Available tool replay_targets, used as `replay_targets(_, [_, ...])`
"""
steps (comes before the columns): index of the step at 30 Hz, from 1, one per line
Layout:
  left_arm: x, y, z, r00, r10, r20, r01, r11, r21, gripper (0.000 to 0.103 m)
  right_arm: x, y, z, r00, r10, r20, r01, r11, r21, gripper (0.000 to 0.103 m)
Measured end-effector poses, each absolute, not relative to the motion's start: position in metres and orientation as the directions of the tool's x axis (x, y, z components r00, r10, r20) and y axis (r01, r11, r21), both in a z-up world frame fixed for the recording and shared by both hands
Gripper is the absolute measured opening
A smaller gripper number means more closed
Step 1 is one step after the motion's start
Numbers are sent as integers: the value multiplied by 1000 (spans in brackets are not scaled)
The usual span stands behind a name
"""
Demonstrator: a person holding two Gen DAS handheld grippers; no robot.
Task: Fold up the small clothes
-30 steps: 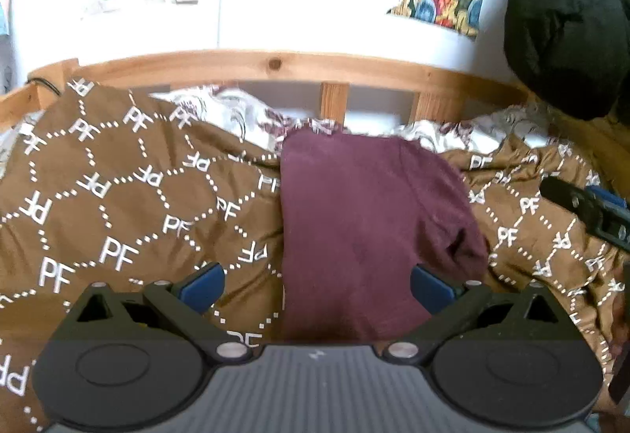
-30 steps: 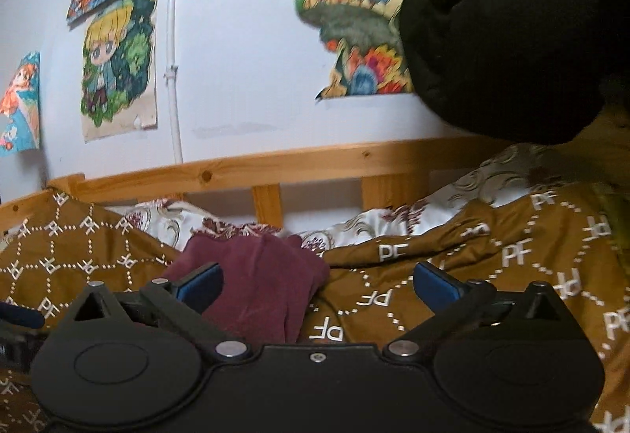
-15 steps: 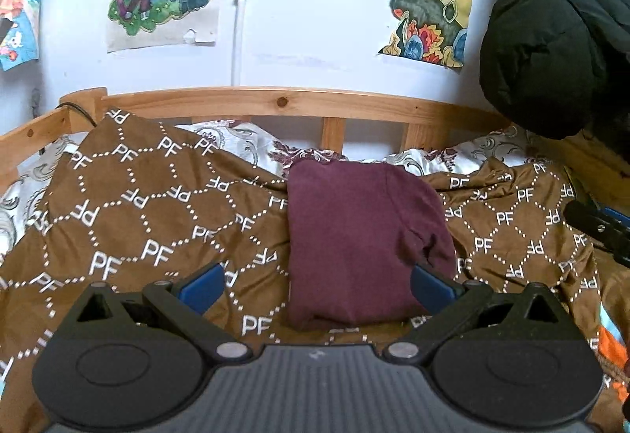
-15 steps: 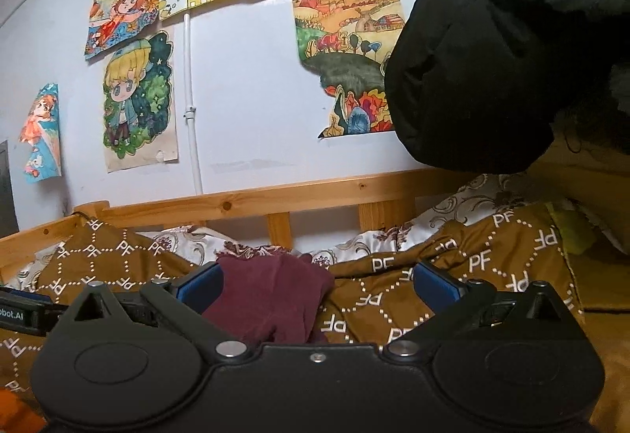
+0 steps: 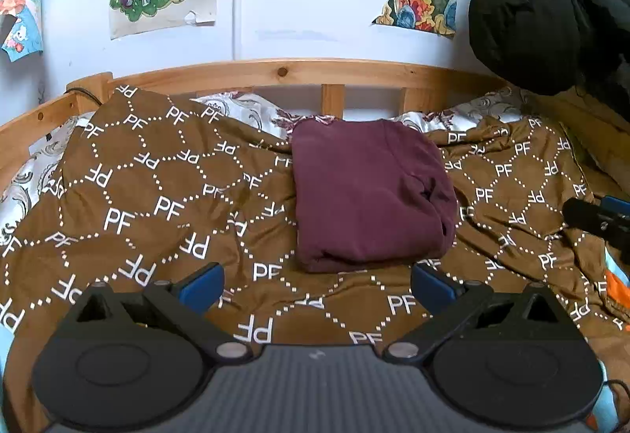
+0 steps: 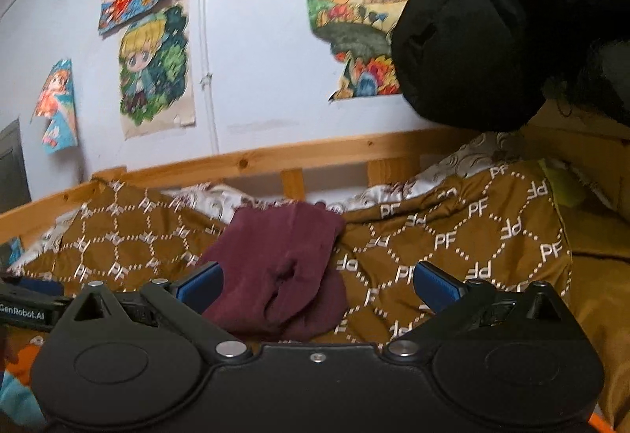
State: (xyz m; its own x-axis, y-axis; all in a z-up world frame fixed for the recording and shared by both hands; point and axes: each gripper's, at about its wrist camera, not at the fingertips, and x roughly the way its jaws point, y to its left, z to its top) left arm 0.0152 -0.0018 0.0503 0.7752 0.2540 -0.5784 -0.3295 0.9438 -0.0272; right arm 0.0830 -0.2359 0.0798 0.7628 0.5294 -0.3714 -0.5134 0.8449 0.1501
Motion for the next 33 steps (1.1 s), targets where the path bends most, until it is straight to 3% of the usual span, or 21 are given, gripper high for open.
replay_targets(10, [14, 1, 45, 759, 258, -597, -349, 936, -39, 102, 86, -232, 73, 744, 517, -423, -505, 850, 149, 102])
replay_targets(33, [14, 0, 48, 762, 262, -592, -345, 938, -29, 102, 89, -236, 74, 748, 510, -424, -487, 856, 172, 102])
